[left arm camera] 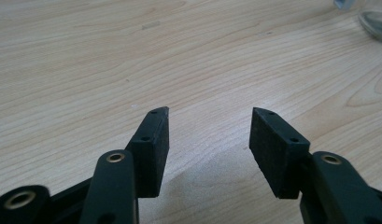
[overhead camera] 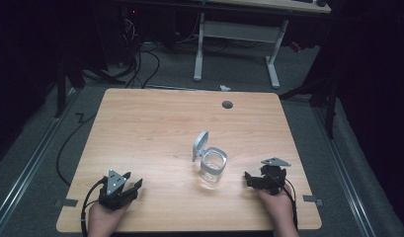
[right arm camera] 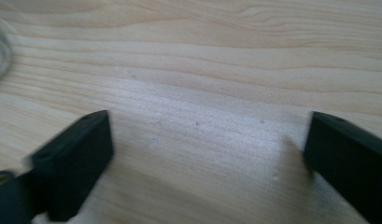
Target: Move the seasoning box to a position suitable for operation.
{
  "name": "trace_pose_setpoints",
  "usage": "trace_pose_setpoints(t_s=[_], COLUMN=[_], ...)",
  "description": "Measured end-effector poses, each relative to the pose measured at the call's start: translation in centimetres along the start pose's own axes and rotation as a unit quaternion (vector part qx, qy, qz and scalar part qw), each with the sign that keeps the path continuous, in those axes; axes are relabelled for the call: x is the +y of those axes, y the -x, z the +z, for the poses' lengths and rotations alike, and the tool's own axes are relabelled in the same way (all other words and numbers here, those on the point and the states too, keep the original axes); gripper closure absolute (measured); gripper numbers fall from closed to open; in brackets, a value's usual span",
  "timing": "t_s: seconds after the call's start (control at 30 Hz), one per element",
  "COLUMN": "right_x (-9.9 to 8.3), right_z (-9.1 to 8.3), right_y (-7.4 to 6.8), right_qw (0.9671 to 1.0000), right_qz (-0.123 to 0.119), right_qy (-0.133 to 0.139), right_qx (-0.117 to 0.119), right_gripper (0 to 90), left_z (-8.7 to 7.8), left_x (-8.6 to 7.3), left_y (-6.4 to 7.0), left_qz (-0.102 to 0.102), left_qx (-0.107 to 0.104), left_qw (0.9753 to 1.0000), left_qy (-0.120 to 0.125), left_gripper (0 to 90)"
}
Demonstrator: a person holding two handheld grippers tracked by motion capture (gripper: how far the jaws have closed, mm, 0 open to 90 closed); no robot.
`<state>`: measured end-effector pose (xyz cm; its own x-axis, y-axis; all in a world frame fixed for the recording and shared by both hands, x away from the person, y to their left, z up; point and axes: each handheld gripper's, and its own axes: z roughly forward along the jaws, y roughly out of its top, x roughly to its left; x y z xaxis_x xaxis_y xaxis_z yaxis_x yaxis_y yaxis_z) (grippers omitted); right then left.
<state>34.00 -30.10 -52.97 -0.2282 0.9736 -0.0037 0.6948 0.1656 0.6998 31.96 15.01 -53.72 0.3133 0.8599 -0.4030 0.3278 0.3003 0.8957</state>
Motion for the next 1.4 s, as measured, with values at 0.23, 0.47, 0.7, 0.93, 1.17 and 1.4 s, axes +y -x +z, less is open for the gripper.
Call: trace_pose_setpoints(t_s=[0.23, 0.47, 0.7, 0.93, 1.17, 1.4], right_x=[-1.1, -1.0, -0.7, -0.7, -0.5, -0.4], right_z=[-2.7, -2.8, -2.2, -1.9, -1.8, -1.5], right_y=[-1.0, -3.8, -5.7, -6.6, -7.3, -8.6], right_qw=[0.9953, 0.9897, 0.9888, 0.9874, 0.9856, 0.983], right_qz=[-0.014, -0.048, -0.068, -0.08, -0.09, -0.107], right_qy=[0.085, 0.111, 0.101, 0.101, 0.103, 0.101], right_qx=[0.043, 0.078, 0.087, 0.093, 0.099, 0.109], right_gripper=[53.2, 82.3, 85.8, 90.0, 90.0, 90.0], left_z=[0.0, -0.2, -0.2, -0.2, 0.0, -0.2], left_x=[-0.2, 0.2, 0.0, 0.1, -0.2, 0.0], left_y=[0.7, 0.7, 0.4, 0.3, 0.5, 0.5], left_qz=[0.014, 0.017, 0.015, 0.008, 0.011, 0.009], left_qx=[-0.01, -0.003, -0.012, -0.011, -0.009, -0.009], left_qw=[0.9998, 0.9998, 0.9998, 0.9999, 0.9999, 0.9999], left_qy=[-0.007, 0.007, 0.003, 0.005, 0.005, 0.009], left_gripper=[47.7, 48.0, 46.2, 46.0, 45.7, 45.6])
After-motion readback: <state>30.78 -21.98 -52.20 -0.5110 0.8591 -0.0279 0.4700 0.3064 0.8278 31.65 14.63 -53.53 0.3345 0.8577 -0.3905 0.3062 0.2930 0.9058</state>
